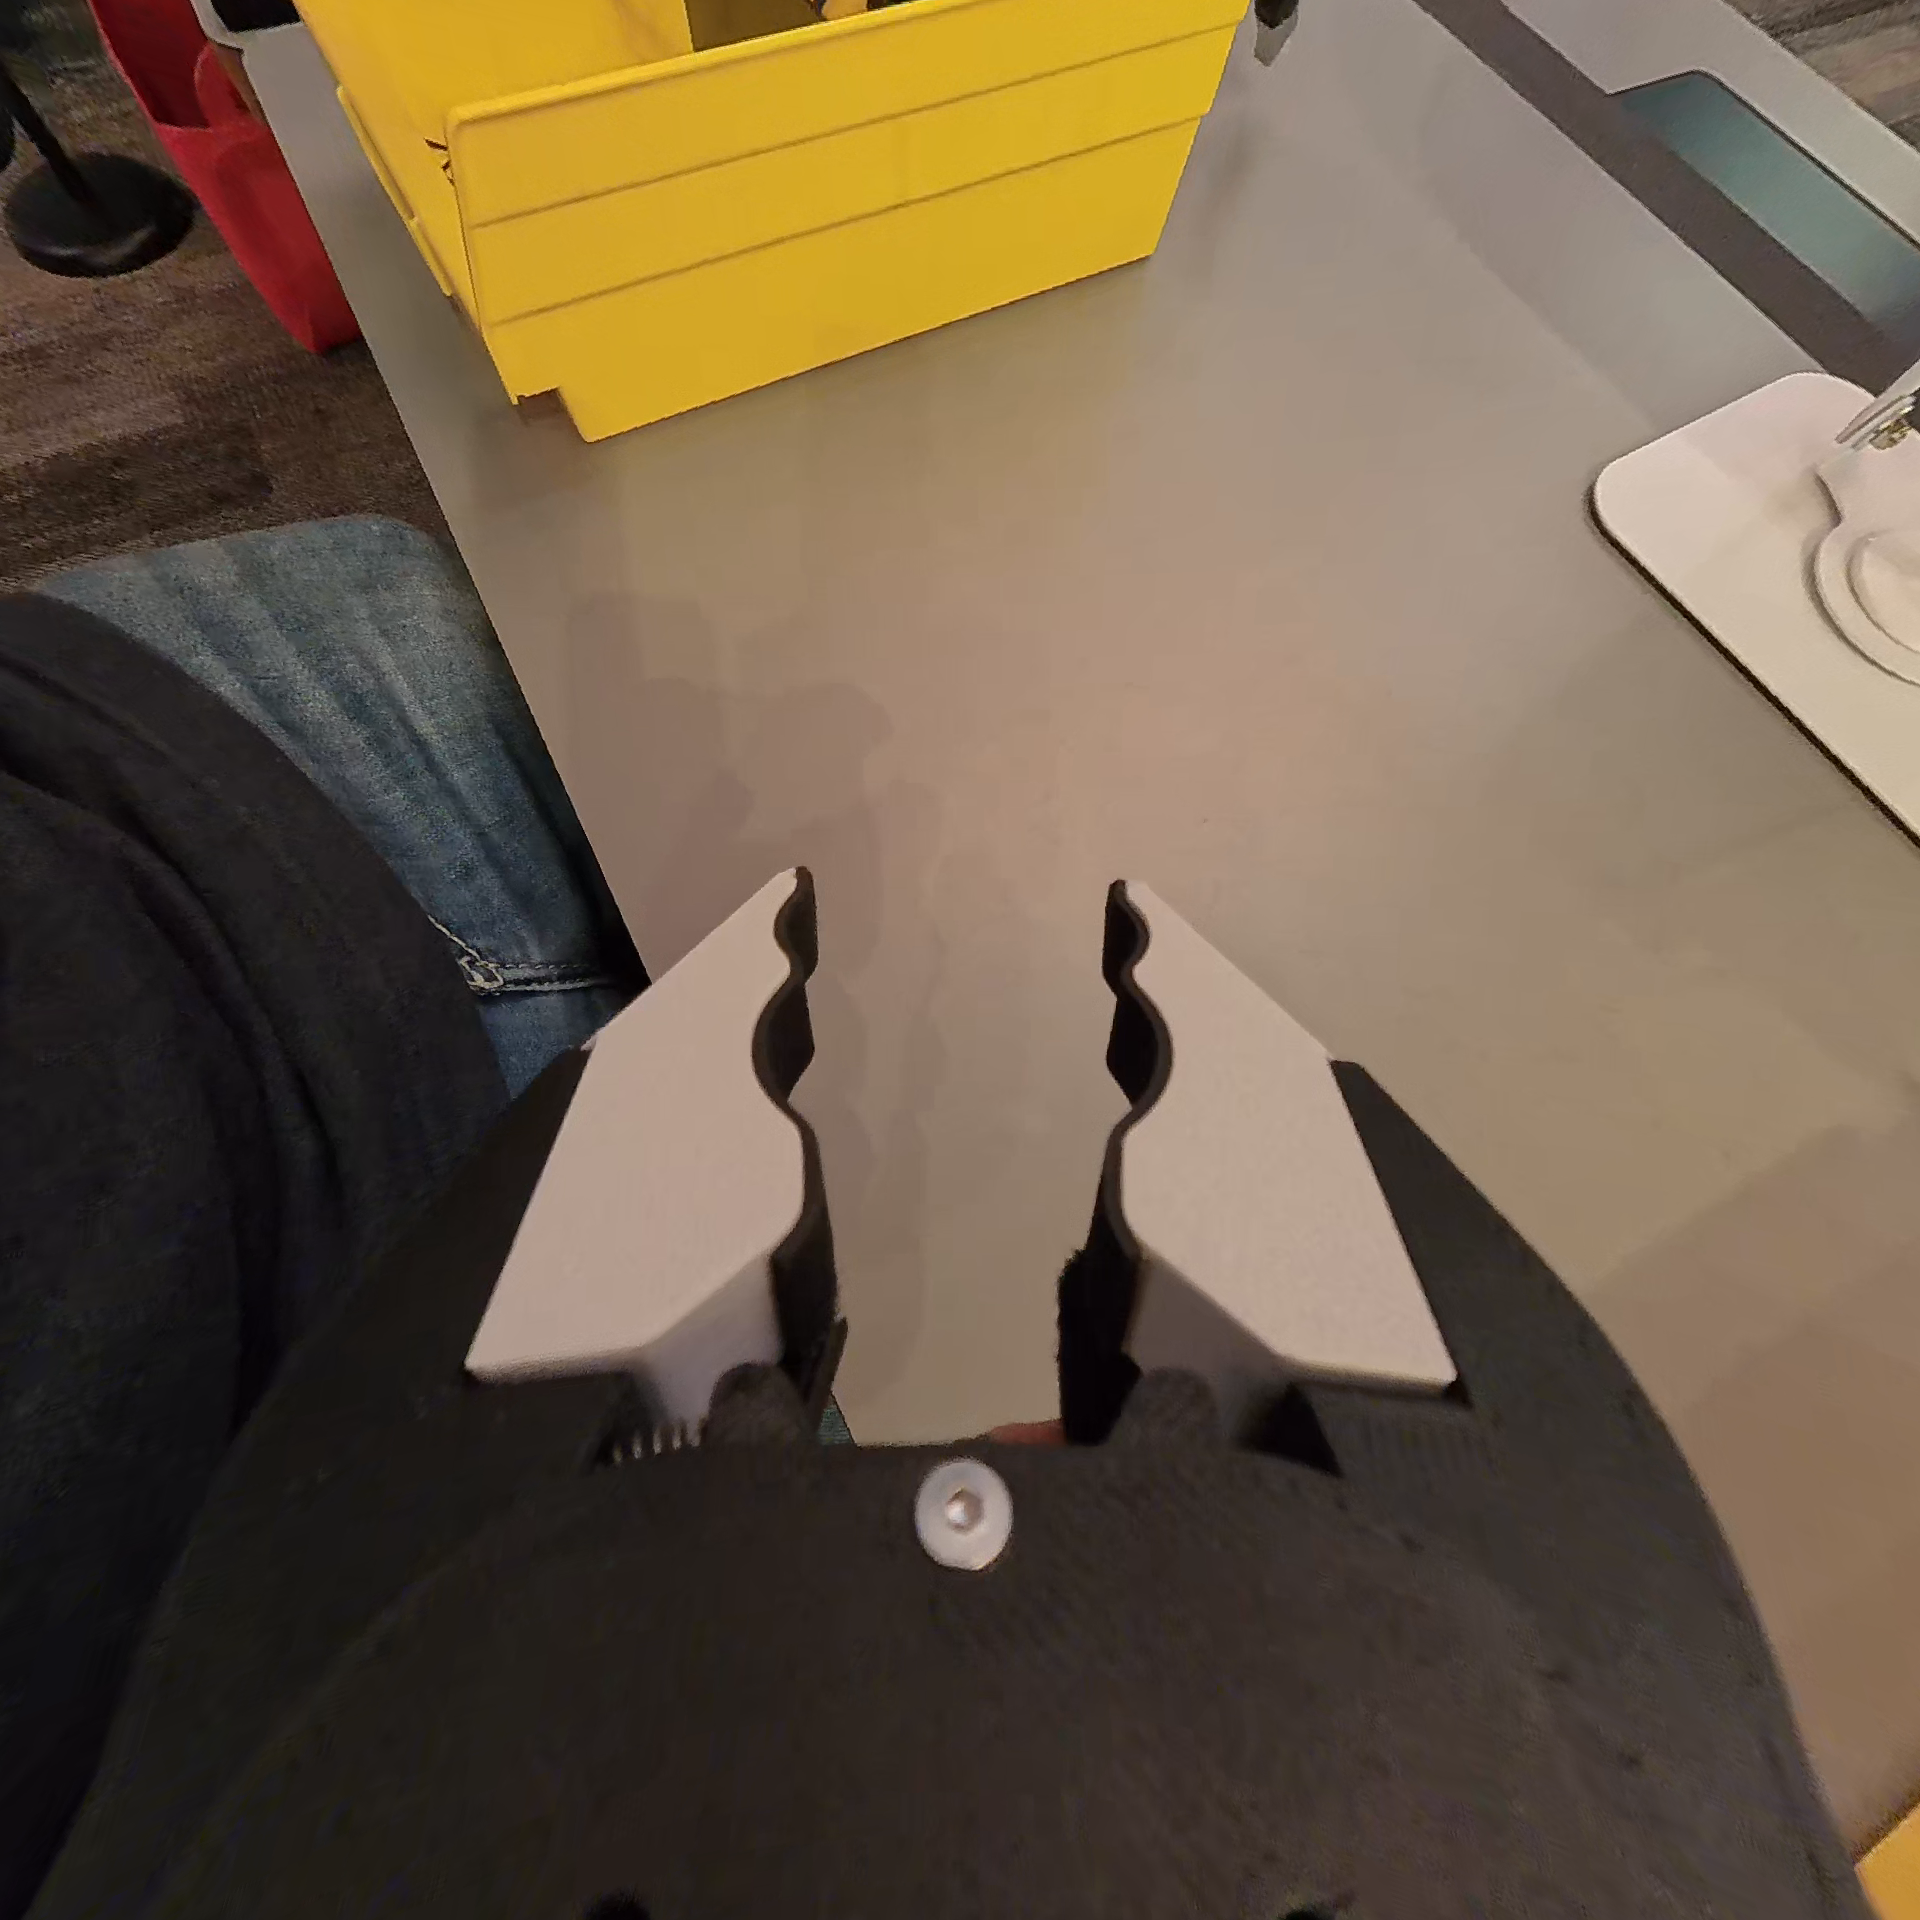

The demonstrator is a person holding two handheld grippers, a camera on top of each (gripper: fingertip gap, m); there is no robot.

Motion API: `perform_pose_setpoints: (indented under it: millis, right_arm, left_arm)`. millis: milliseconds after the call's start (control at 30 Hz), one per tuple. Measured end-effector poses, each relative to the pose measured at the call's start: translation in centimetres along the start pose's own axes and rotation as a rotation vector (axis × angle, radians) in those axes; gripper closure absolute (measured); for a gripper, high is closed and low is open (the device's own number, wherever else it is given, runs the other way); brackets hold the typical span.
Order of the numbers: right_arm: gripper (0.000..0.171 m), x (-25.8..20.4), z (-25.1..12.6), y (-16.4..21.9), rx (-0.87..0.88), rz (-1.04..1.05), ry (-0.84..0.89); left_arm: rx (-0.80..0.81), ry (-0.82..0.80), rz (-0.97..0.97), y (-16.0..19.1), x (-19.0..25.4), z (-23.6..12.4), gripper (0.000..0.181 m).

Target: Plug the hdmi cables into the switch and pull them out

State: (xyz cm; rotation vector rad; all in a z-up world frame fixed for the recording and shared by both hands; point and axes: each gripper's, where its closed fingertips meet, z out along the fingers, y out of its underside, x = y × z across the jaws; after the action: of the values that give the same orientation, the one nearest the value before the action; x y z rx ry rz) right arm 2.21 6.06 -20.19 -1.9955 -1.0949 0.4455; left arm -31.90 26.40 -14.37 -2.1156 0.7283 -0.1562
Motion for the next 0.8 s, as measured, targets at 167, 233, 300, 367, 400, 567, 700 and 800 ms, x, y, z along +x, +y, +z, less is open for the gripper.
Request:
perform_pose_setpoints:
  millis: [167, 233, 300, 367, 400, 567, 700, 800]
  right_arm:
    - [0.117, -0.2, 0.2, 0.0, -0.007, -0.001, -0.005]
    - [0.117, -0.2, 0.2, 0.1, -0.011, 0.0, -0.006]
    - [0.117, -0.2, 0.3, 0.2, -0.015, 0.0, -0.006]
    - [0.117, -0.2, 0.3, 0.3, -0.017, 0.001, -0.008]
    - [0.117, -0.2, 0.4, 0.3, -0.018, 0.002, -0.01]
    - [0.117, -0.3, 0.6, 0.5, -0.025, 0.002, -0.02]
    - [0.117, -0.3, 0.6, 0.5, -0.024, 0.002, -0.019]
    - [0.117, -0.2, 0.5, 0.4, -0.017, 0.008, -0.02]
  left_arm:
    - [-0.25, -0.138, 0.25, 3.2, -0.7, 1.6, 0.135]
    - [-0.34, -0.22, 0.326, 4.1, -1.5, 2.4, 0.132]
    - [-0.394, -0.261, 0.367, 4.7, -2.1, 3.0, 0.132]
    - [-0.405, -0.3, 0.381, 4.7, -2.8, 3.3, 0.136]
    - [-0.395, -0.31, 0.391, 4.6, -3.0, 3.5, 0.14]
    - [-0.421, -0.368, 0.483, 4.7, -3.6, 4.6, 0.147]
    - [-0.442, -0.409, 0.52, 5.0, -4.2, 4.8, 0.162]
    - [-0.41, -0.442, 0.543, 4.4, -4.6, 3.8, 0.165]
